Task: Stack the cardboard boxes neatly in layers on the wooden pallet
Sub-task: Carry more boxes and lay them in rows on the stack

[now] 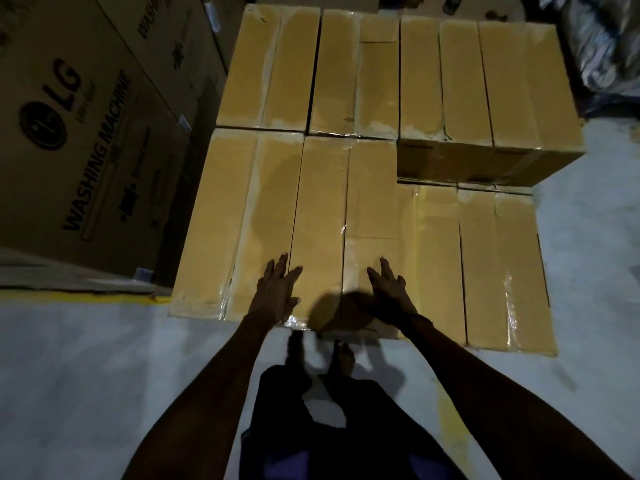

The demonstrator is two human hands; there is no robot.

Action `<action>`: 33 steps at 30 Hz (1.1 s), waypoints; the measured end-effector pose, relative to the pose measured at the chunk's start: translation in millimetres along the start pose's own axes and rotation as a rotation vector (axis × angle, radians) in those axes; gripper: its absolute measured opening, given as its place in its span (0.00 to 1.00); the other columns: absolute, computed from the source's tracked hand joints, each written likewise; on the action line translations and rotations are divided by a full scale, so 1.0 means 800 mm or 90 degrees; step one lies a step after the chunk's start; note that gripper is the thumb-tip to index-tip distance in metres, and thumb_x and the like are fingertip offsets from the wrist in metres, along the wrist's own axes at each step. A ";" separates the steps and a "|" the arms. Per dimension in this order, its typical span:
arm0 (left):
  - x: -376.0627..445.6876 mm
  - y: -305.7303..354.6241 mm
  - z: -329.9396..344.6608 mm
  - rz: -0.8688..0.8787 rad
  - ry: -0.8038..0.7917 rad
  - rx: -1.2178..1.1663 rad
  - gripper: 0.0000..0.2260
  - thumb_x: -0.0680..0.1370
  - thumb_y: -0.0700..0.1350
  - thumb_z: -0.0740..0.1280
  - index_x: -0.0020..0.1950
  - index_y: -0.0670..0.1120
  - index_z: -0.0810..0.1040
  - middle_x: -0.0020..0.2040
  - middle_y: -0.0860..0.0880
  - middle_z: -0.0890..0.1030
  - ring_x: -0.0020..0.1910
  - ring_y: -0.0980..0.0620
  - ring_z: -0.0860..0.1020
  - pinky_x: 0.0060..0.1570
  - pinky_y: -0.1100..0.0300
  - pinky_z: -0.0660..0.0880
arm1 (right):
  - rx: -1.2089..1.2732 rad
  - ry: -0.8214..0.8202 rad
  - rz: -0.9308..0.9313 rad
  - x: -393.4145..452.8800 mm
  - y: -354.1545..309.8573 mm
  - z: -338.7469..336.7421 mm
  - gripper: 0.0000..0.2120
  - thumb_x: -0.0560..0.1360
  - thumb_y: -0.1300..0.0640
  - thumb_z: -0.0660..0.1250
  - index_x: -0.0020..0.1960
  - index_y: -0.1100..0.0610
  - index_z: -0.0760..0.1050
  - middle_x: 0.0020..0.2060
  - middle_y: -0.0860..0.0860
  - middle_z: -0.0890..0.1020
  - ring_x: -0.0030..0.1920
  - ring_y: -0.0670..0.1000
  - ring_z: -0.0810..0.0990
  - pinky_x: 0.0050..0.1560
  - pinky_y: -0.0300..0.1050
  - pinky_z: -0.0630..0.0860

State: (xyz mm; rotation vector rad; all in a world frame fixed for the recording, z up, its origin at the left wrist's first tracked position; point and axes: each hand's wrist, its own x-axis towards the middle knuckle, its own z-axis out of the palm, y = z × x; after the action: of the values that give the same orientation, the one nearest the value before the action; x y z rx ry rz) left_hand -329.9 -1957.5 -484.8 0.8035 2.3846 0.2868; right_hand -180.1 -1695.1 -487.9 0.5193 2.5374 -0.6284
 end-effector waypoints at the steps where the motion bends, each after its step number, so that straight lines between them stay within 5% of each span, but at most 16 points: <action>1: -0.009 -0.007 0.004 0.008 -0.008 -0.002 0.38 0.77 0.51 0.74 0.83 0.54 0.58 0.84 0.45 0.45 0.82 0.35 0.46 0.73 0.32 0.62 | 0.004 -0.005 -0.003 -0.012 -0.001 0.006 0.41 0.80 0.38 0.65 0.82 0.58 0.53 0.81 0.66 0.47 0.72 0.63 0.71 0.76 0.65 0.56; 5: -0.039 -0.041 0.020 0.100 0.017 -0.025 0.43 0.72 0.63 0.73 0.82 0.47 0.63 0.83 0.37 0.49 0.81 0.34 0.47 0.77 0.33 0.55 | 0.005 0.012 -0.017 -0.045 0.000 0.032 0.44 0.77 0.38 0.69 0.82 0.59 0.55 0.81 0.67 0.49 0.77 0.63 0.64 0.74 0.63 0.60; 10: -0.049 -0.070 0.029 0.134 -0.009 0.005 0.50 0.68 0.62 0.79 0.83 0.52 0.57 0.84 0.41 0.45 0.82 0.36 0.44 0.78 0.33 0.54 | 0.027 0.042 0.019 -0.059 -0.001 0.047 0.44 0.75 0.46 0.75 0.82 0.58 0.57 0.82 0.64 0.49 0.74 0.63 0.69 0.76 0.61 0.60; 14: -0.063 -0.059 0.030 0.129 0.017 0.007 0.43 0.74 0.48 0.78 0.83 0.53 0.58 0.84 0.45 0.47 0.82 0.38 0.45 0.76 0.38 0.58 | 0.031 0.067 0.025 -0.062 -0.003 0.067 0.42 0.76 0.47 0.75 0.81 0.60 0.58 0.81 0.66 0.51 0.79 0.65 0.60 0.76 0.62 0.59; 17: -0.064 -0.060 0.034 0.143 0.050 0.025 0.38 0.77 0.40 0.74 0.82 0.52 0.60 0.84 0.43 0.50 0.82 0.37 0.48 0.75 0.39 0.63 | 0.048 0.090 0.054 -0.061 0.002 0.073 0.42 0.74 0.46 0.77 0.80 0.61 0.62 0.79 0.69 0.57 0.75 0.68 0.66 0.72 0.61 0.65; 28: -0.050 -0.070 0.035 0.172 -0.015 0.142 0.45 0.74 0.55 0.76 0.84 0.46 0.55 0.84 0.47 0.51 0.82 0.34 0.51 0.77 0.37 0.59 | 0.089 0.079 0.053 -0.061 0.014 0.085 0.43 0.72 0.48 0.80 0.79 0.60 0.65 0.80 0.67 0.57 0.73 0.69 0.68 0.71 0.63 0.67; 33: -0.055 -0.054 0.022 0.172 -0.040 0.114 0.43 0.75 0.51 0.76 0.83 0.44 0.56 0.84 0.47 0.51 0.81 0.33 0.47 0.79 0.41 0.54 | 0.086 0.080 0.070 -0.058 0.017 0.088 0.43 0.71 0.47 0.80 0.79 0.58 0.64 0.80 0.65 0.56 0.73 0.70 0.67 0.70 0.66 0.69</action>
State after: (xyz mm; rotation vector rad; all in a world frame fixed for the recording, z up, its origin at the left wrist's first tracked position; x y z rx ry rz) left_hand -312.0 -2018.4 -494.1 1.2042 2.2637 0.1535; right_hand -111.3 -1731.2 -523.2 0.7633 2.5728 -0.7512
